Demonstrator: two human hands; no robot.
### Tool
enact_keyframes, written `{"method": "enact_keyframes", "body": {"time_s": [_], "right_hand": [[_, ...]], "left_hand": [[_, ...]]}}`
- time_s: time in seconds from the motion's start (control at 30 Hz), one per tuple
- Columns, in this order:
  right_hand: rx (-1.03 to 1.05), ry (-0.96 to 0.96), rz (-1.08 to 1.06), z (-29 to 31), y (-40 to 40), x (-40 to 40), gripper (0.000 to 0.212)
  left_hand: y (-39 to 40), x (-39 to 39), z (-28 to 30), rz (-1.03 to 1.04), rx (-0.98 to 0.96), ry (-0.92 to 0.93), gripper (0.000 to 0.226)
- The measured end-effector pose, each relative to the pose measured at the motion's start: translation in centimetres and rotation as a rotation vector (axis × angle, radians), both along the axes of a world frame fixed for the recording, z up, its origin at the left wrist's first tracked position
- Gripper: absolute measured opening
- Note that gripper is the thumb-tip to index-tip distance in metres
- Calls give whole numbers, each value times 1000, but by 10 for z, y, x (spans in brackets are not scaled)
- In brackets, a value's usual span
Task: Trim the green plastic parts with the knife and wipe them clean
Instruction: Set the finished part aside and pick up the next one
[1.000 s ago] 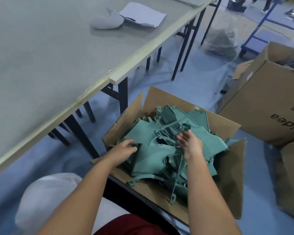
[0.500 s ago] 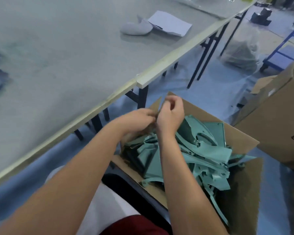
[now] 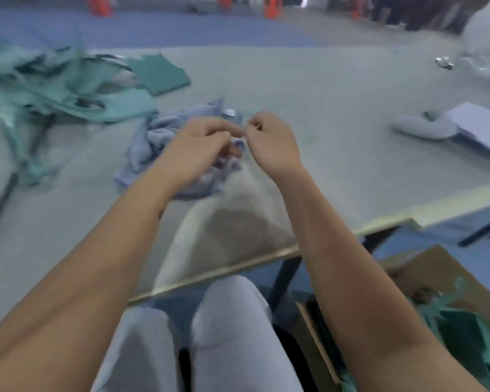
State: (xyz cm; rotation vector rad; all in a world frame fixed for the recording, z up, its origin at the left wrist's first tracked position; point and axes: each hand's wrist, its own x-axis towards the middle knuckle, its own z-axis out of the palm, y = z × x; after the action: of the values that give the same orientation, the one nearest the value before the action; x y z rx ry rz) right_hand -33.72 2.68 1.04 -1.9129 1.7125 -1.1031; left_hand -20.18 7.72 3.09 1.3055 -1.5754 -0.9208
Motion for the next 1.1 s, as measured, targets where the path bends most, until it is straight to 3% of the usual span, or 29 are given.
{"method": "enact_keyframes", "body": {"time_s": [0.1, 0.2, 0.23, 0.33, 0.47, 0.57, 0.7, 0.8, 0.87, 0.93, 0.97, 1.03, 1.1], "right_hand": [[4, 81, 99, 4, -13, 58, 23], [-7, 105, 285, 4, -16, 103, 67], [-6, 186, 363, 1, -17, 115, 70], [-51, 476, 450, -19, -19, 135, 48], [-233, 482, 324, -41, -22, 142, 26], [-266, 262, 253, -35, -25, 140, 20], [-82, -456, 86, -2, -40, 108, 11], [-313, -563, -108, 24, -51, 76, 3], [-347, -533, -157, 35, -61, 59, 36], [-129, -434, -144, 38, -72, 47, 69], [-7, -330, -131, 36, -74, 44, 72], [134, -108, -87, 29, -72, 47, 56], [108, 56, -53, 17, -61, 59, 37]], "left_hand": [[1, 71, -1, 277, -65, 88, 30], [-8, 121, -7, 464, 8, 207, 31], [-13, 131, -13, 494, 44, 238, 31], [-27, 141, -38, 528, 121, 378, 29], [-32, 142, -55, 615, 81, 500, 26], [-30, 142, -53, 549, 84, 526, 26], [-31, 139, -50, 546, 94, 578, 27], [-34, 139, -54, 520, 119, 526, 29], [-34, 141, -59, 494, 138, 391, 30], [-35, 142, -61, 485, 137, 301, 28], [-35, 142, -61, 481, 132, 272, 27], [-36, 142, -63, 469, 112, 180, 20], [-34, 141, -64, 419, 72, 81, 14]]}}
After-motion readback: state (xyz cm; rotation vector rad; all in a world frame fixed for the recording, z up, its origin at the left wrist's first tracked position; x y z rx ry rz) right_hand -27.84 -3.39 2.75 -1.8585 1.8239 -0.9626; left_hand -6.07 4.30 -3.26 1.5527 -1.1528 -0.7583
